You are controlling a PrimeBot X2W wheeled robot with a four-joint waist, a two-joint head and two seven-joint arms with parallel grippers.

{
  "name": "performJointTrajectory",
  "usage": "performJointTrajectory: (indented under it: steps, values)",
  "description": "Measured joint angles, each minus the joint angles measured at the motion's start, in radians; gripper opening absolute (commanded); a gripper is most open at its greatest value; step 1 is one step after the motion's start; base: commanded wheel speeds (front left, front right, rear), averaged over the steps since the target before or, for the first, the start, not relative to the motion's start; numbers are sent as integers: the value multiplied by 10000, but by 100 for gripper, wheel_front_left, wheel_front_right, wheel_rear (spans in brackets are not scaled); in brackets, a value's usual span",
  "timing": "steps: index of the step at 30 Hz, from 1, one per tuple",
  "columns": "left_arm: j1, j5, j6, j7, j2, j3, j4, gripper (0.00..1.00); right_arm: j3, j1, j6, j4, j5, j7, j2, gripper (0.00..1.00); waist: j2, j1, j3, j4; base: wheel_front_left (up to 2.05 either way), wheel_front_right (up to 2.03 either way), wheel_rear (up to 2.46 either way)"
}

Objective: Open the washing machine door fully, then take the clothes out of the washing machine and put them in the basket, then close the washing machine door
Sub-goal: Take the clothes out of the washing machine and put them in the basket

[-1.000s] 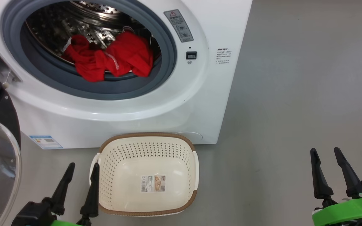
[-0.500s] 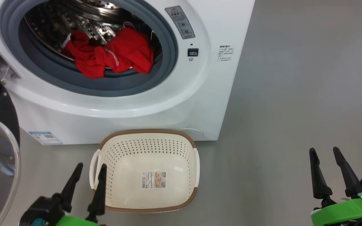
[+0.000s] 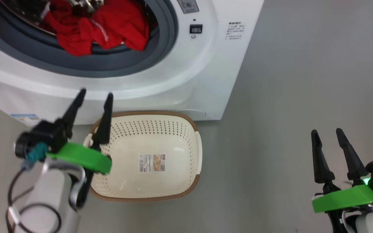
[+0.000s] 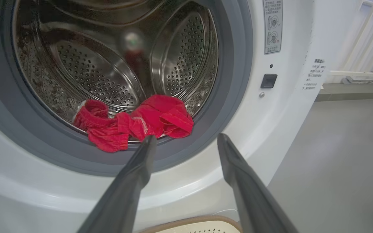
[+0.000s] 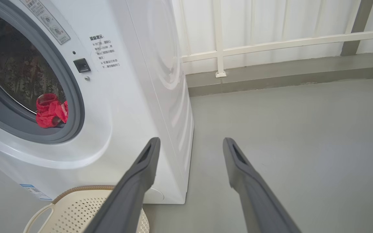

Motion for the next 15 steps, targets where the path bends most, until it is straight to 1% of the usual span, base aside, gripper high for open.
performJointTrajectory:
  steps: [3, 11, 15]
  values:
    - [-1141, -73, 0, 0, 180, -198, 757, 100, 58, -291, 0, -19, 0, 0, 44, 100, 0, 0, 397, -86, 0, 0, 0]
    - [-4030, -754, 0, 0, 828, -924, 2690, 100, 261, -1091, 0, -81, 12, 0, 94, 100, -1, -1, 1538, -408, 0, 0, 0]
    - [-5270, -1223, 0, 0, 1143, -1555, 3647, 100, 345, -1437, 0, -107, 130, -2, 98, 100, 0, 0, 2095, -611, 0, 0, 0]
